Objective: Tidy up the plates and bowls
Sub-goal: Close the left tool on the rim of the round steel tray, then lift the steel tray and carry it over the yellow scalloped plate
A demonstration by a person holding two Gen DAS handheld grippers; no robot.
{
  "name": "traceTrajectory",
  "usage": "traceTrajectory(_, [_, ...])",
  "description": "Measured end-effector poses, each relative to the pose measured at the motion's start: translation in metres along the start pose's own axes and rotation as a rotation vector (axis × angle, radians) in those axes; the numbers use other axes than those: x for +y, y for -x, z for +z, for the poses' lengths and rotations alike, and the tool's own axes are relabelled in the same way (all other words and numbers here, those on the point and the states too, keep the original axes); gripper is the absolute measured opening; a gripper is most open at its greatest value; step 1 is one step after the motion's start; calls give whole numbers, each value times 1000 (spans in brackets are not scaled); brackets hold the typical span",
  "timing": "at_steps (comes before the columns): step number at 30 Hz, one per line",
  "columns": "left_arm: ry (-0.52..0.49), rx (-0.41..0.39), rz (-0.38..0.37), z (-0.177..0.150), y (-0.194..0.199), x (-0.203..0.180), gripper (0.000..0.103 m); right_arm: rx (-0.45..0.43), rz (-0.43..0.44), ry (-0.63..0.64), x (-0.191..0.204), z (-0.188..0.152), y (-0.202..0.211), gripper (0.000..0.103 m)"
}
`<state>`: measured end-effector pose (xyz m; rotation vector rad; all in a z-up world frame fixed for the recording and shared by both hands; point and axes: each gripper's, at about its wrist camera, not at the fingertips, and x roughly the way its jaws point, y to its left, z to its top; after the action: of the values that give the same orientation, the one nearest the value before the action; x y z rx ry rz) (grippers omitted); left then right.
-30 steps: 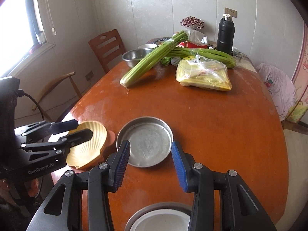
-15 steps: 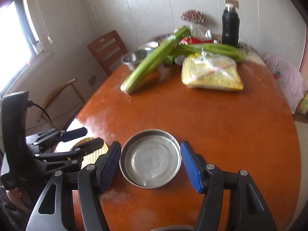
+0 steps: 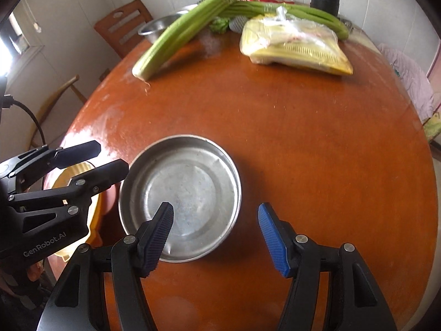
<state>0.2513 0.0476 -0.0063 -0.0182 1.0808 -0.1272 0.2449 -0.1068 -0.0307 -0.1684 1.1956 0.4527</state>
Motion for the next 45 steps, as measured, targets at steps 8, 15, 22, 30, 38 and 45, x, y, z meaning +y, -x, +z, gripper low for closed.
traceTrajectory(8, [5,76,-4,1,-29,-1,51,78,-10,-23,-10,-3,-25,66])
traceTrajectory(15, [13,120,-33,-1,-41,-2,48,106,-19,-7,-9,-4,-36,62])
traceTrajectory(22, [5,134,-13,-2,-45,-3,38,90,-64,38,-1,-2,-40,51])
traceTrajectory(30, [-21,150,22,-4,-47,-7,33,91,-40,60,8,-2,-40,45])
traceTrajectory(38, [6,109,-33,-7,-30,-7,33,58,-18,25,1,-1,-25,45])
traceTrajectory(45, [17,58,-48,-7,-6,-10,33,2,-6,23,1,-2,1,45])
